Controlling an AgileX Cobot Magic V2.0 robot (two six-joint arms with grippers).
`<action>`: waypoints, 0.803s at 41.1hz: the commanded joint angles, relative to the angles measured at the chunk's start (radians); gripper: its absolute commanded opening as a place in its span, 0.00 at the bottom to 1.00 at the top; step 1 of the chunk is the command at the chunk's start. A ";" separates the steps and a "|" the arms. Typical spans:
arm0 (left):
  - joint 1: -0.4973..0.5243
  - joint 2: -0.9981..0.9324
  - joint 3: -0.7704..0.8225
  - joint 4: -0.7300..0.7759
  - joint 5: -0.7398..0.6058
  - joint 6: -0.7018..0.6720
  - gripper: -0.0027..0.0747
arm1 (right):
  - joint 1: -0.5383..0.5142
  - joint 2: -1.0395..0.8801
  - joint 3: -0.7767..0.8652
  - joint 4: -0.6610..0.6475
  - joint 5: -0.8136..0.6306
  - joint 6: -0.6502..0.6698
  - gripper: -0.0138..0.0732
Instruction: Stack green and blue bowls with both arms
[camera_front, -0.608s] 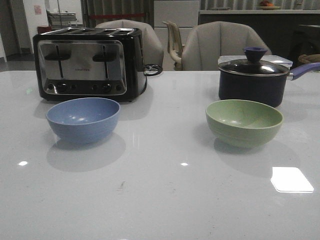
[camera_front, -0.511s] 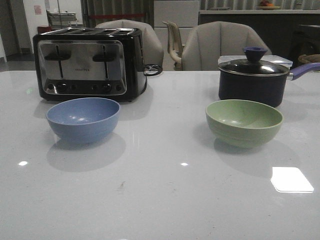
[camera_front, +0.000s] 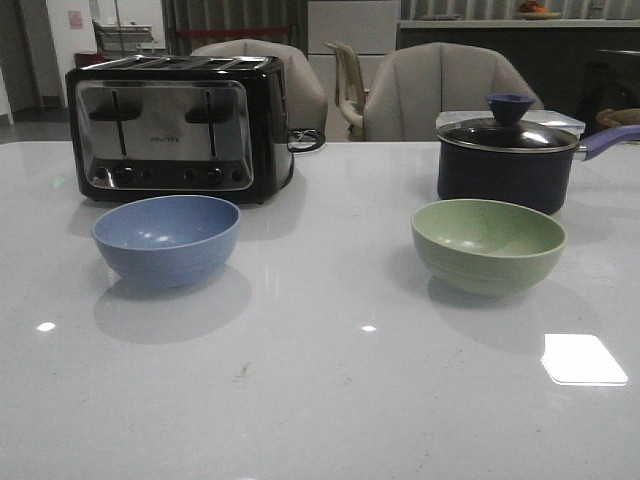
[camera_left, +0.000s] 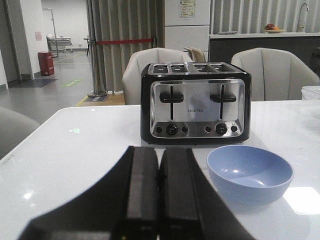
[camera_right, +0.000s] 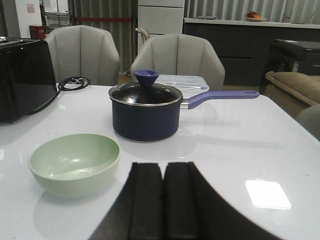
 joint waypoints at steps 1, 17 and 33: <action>-0.007 -0.021 0.020 -0.003 -0.090 -0.005 0.17 | 0.003 -0.022 0.000 0.002 -0.093 -0.008 0.20; -0.007 -0.021 0.020 -0.003 -0.115 -0.005 0.17 | 0.003 -0.022 0.000 0.002 -0.093 -0.008 0.20; -0.007 -0.021 -0.001 -0.023 -0.106 -0.005 0.17 | 0.003 -0.022 -0.029 0.020 -0.071 -0.008 0.20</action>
